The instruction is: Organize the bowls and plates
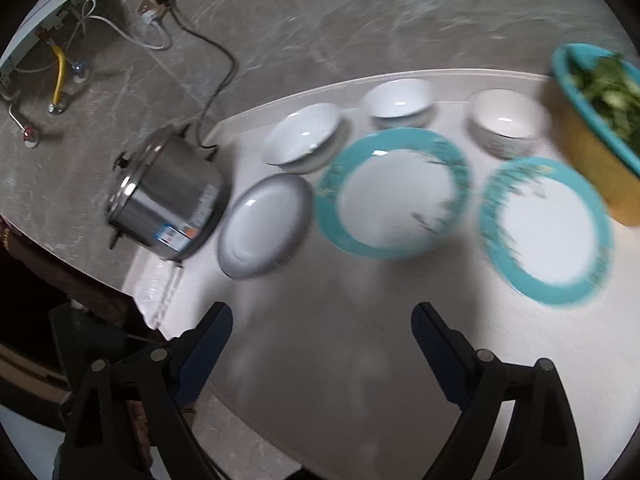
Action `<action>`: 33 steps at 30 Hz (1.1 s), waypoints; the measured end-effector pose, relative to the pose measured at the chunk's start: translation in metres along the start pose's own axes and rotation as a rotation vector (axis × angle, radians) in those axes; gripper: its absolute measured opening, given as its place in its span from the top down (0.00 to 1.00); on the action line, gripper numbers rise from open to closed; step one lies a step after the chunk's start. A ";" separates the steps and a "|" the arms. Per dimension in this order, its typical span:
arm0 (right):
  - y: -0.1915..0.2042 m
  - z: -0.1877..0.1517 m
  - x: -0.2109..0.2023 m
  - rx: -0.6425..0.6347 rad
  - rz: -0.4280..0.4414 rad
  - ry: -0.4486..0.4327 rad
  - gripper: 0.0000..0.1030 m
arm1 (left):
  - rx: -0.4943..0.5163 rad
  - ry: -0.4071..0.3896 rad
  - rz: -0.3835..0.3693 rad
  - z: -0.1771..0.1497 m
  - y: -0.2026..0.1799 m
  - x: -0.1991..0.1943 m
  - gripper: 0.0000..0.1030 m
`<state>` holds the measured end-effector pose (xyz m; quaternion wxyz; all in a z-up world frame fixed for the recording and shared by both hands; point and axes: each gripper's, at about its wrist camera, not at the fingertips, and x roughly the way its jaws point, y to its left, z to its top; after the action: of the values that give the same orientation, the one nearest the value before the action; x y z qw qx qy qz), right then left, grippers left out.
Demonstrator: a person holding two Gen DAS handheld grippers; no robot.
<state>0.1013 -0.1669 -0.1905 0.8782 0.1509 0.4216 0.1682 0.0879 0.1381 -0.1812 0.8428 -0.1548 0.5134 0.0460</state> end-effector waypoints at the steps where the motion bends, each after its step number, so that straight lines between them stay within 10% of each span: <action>1: 0.004 0.008 0.008 -0.010 0.010 -0.003 0.11 | 0.005 0.010 -0.031 0.011 0.007 0.010 0.06; 11: 0.046 0.095 0.139 -0.076 0.126 0.139 0.24 | -0.010 0.153 -0.148 0.119 0.067 0.095 0.08; 14: 0.051 0.105 0.170 -0.084 0.162 0.203 0.35 | -0.040 0.158 -0.179 0.140 0.081 0.112 0.24; 20: 0.057 0.120 0.210 -0.152 0.157 0.288 0.36 | -0.032 0.155 -0.158 0.158 0.093 0.135 0.24; 24: 0.051 0.129 0.226 -0.180 0.135 0.320 0.39 | -0.058 0.169 -0.168 0.162 0.093 0.150 0.48; 33: 0.040 0.142 0.249 -0.233 0.056 0.390 0.41 | -0.092 0.188 -0.170 0.160 0.100 0.166 0.48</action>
<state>0.3532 -0.0432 -0.2610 0.7865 0.0246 0.5566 0.2664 0.2783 0.2689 -0.2809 0.7838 -0.2398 0.5726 -0.0167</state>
